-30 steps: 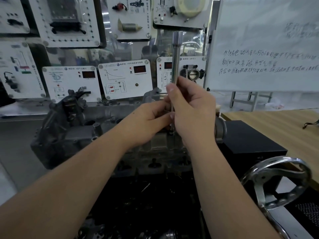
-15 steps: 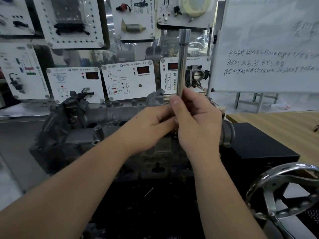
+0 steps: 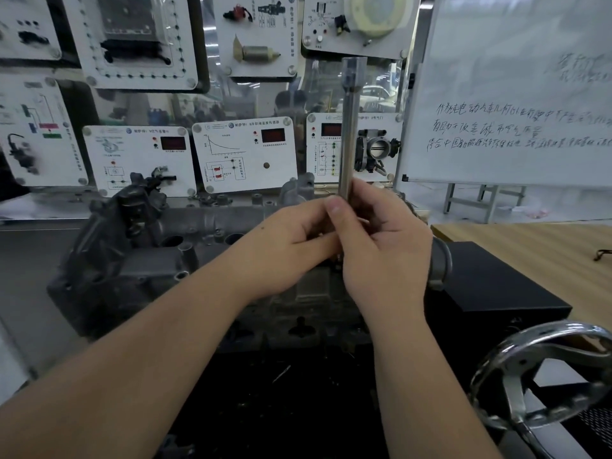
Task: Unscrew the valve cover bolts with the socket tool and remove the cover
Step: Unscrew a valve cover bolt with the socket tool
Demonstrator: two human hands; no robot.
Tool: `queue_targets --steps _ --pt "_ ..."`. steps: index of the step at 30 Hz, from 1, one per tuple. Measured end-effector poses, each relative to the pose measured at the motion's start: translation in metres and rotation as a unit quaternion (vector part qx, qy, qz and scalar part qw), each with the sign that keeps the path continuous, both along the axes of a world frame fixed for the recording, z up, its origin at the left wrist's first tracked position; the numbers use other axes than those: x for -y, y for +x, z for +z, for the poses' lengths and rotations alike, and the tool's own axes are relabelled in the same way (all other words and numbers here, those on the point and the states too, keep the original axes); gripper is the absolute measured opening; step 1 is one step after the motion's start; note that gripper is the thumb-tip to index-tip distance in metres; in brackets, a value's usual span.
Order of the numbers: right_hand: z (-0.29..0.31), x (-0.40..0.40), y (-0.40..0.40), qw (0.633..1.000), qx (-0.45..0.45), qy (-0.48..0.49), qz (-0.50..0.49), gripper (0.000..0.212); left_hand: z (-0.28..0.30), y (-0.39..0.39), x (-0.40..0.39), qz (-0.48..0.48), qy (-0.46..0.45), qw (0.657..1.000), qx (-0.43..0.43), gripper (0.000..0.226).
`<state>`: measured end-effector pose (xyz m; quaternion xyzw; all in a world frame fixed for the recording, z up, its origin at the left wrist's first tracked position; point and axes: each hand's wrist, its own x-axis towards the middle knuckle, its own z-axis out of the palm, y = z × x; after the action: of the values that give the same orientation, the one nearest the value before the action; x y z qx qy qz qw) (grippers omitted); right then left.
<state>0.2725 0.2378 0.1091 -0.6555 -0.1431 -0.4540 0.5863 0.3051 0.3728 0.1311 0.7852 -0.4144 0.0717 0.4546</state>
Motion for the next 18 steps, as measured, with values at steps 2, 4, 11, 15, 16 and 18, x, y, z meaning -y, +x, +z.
queue_targets --steps 2,4,11,15,16,18 --pt "0.000 0.003 0.000 1.000 -0.007 -0.001 0.003 0.034 0.002 -0.002 -0.001 0.012 0.020 1.000 0.012 0.022" --pt "0.002 0.007 0.000 1.000 -0.013 -0.006 0.017 0.027 0.002 -0.001 -0.001 0.017 0.040 0.999 0.020 0.020" --pt "0.000 0.007 -0.006 0.997 -0.007 -0.072 -0.023 0.033 0.002 -0.002 0.001 -0.003 0.027 1.000 -0.009 0.025" --pt "0.000 0.008 -0.007 0.997 0.008 -0.075 -0.031 0.028 0.003 -0.002 -0.001 0.018 0.032 0.999 0.004 0.026" --pt "0.000 0.010 -0.007 0.997 0.008 -0.076 -0.023 0.028 0.004 -0.002 -0.001 0.017 0.038 0.999 0.007 0.024" --pt "0.000 0.013 -0.005 0.998 -0.002 -0.070 0.005 0.033 0.005 -0.003 -0.001 0.013 0.051 0.999 0.011 0.023"
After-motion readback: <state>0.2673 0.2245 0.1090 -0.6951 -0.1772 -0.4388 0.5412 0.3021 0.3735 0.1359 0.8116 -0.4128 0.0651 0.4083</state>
